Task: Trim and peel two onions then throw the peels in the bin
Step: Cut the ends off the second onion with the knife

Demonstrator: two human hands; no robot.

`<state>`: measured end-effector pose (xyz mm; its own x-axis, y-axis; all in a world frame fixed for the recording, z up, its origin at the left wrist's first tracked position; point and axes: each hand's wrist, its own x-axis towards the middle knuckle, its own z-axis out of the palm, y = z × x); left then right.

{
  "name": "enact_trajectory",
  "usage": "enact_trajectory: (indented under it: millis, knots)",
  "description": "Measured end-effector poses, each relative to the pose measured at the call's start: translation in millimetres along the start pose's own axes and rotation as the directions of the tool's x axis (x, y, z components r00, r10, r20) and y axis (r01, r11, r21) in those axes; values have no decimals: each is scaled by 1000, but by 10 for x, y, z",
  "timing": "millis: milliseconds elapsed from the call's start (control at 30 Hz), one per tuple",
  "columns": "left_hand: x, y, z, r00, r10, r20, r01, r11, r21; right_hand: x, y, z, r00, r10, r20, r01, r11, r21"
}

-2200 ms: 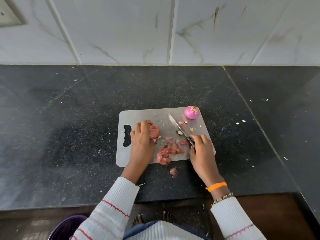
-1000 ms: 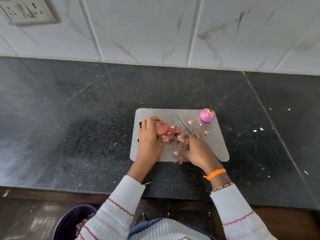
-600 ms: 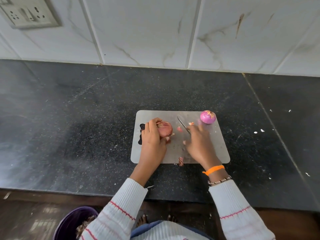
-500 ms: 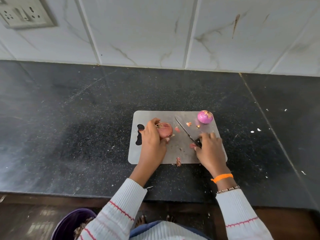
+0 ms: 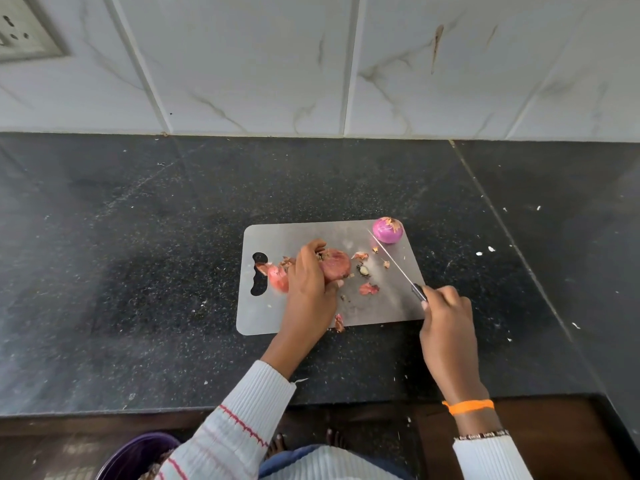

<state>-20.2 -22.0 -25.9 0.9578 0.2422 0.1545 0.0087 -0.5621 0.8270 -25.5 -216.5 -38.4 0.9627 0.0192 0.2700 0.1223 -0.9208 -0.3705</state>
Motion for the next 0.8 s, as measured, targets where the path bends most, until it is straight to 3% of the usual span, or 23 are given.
enact_trajectory:
  millis: [233,500,667,800]
  knots:
    - [-21,50,89,999,4,43,-3,1000,-14,-36,50,51,996,79,50,-77,996,-52]
    - [-2,13,85,1000,1,22,0,1000,-31,-89,-328,196,989,-33,144,23,997,73]
    - [28,-48,60,1000,-2,19,3,1000,-13,0,-262,205,993,84,80,-83,996,-18]
    - [53,-67,73,999,7,39,-7,1000,4,-78,-439,271,983,-56,178,55,998,11]
